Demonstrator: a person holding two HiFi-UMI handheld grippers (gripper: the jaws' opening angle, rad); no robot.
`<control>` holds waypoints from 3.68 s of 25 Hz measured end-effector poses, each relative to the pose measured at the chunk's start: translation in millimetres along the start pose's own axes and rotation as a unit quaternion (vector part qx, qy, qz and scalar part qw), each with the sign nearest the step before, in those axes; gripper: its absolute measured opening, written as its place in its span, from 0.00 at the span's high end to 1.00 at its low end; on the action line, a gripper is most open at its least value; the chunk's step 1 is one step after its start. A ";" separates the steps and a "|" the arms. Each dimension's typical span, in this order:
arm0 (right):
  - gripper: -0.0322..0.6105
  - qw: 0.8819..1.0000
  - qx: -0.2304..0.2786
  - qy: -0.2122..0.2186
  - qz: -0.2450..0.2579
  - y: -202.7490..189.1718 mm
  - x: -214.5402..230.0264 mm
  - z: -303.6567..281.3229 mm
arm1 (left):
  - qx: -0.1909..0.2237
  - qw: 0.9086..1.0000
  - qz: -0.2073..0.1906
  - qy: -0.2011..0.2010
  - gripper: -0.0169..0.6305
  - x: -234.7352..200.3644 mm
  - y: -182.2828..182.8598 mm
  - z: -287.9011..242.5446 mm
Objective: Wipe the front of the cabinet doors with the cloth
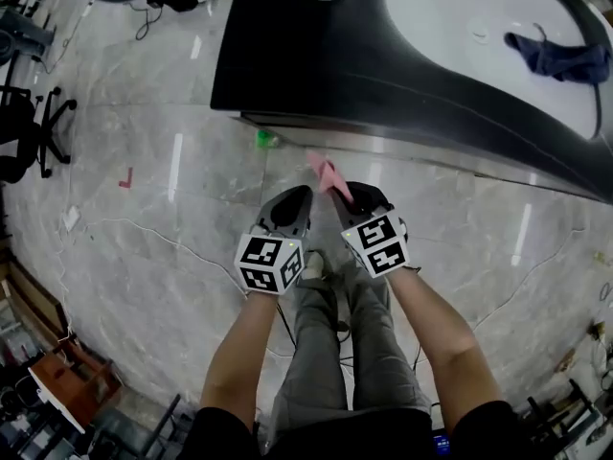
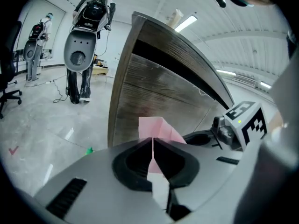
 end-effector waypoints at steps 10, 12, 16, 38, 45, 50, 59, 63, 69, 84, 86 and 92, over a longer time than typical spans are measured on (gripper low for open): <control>0.88 0.998 -0.011 0.011 0.068 19.9 -10.1 -69.7 | -0.007 1.000 -0.006 0.029 0.95 -51.3 -12.9 -1.2; 0.88 0.997 -0.012 0.008 0.071 19.9 -9.9 -76.3 | -0.011 0.999 -0.001 0.034 0.95 -57.7 -16.4 -2.3; 0.88 0.998 -0.015 -0.006 0.068 19.1 1.2 -82.4 | -0.016 0.999 0.002 0.041 0.95 -63.6 -17.3 -7.7; 0.88 0.990 -0.013 -0.143 -0.009 -63.1 137.5 36.2 | -0.074 0.994 -0.052 -0.056 0.95 63.2 -32.9 -93.6; 0.88 0.983 -0.011 -0.178 -0.039 -87.0 174.3 76.5 | -0.085 0.989 -0.077 -0.093 0.95 112.8 -33.4 -124.0; 0.88 0.980 -0.007 -0.191 -0.056 -99.5 189.0 94.1 | -0.090 0.986 -0.084 -0.116 0.95 144.1 -38.3 -145.2; 0.88 0.977 -0.004 -0.194 -0.083 -109.9 187.8 111.4 | -0.098 0.981 -0.087 -0.143 0.95 167.1 -45.8 -152.9; 0.88 0.978 0.004 -0.188 -0.087 -108.1 168.5 118.1 | -0.102 0.980 -0.088 -0.145 0.95 164.2 -46.3 -139.8; 0.88 0.979 0.010 -0.184 -0.089 -97.2 136.2 121.7 | -0.103 0.980 -0.090 -0.146 0.95 152.9 -41.1 -109.8; 0.88 0.983 0.052 -0.165 -0.060 -28.4 39.0 147.7 | -0.049 0.985 -0.085 -0.141 0.95 139.0 11.5 -7.5; 0.88 0.983 0.057 -0.165 -0.062 -20.7 26.5 153.0 | -0.045 0.986 -0.079 -0.141 0.95 139.6 15.8 6.3; 0.88 0.980 0.072 -0.177 -0.057 1.6 2.2 172.1 | -0.029 0.985 -0.089 -0.146 0.95 145.1 26.3 38.3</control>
Point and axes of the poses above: the fingertips, and each gripper's own axes: z backward along the fingers, x to its right, y out of its top, the point moved 2 cm from there along z, backward along the fingers, and after that the axes turned 4 degrees about -y, right-handed, at the moved point
